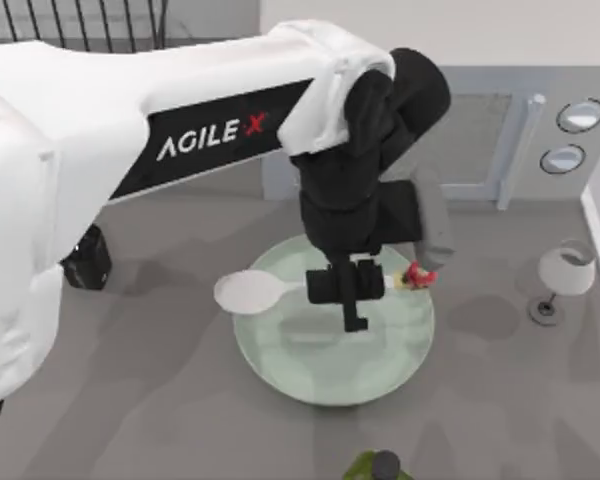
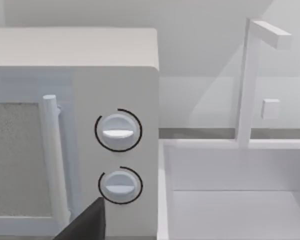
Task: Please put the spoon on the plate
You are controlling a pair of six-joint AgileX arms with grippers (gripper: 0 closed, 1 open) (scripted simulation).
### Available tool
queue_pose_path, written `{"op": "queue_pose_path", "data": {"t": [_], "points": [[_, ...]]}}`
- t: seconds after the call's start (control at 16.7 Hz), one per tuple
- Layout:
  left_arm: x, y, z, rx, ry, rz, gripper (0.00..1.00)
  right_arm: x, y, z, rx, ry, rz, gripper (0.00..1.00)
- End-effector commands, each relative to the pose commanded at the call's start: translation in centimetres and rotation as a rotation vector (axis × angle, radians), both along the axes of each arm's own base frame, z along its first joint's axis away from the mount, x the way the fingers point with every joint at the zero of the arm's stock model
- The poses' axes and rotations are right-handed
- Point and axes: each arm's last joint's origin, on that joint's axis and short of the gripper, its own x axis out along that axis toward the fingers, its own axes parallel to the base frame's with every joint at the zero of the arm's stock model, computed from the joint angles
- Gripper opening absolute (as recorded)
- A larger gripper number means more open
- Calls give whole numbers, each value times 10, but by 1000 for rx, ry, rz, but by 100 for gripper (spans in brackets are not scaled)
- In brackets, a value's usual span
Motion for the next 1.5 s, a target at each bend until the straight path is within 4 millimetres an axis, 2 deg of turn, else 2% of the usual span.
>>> {"op": "queue_pose_path", "data": {"t": [0.18,0.36,0.66,1.44,1.5], "points": [[6,2,-15,21,15,-40,0,0,0,0,0,0,0,100],[6,4,-38,60,61,-70,0,0,0,0,0,0,0,100],[6,5,-40,63,65,-71,0,0,0,0,0,0,0,100],[6,5,-40,63,65,-71,98,0,0,0,0,0,0,100],[6,5,-40,63,65,-71,100,0,0,0,0,0,0,100]]}}
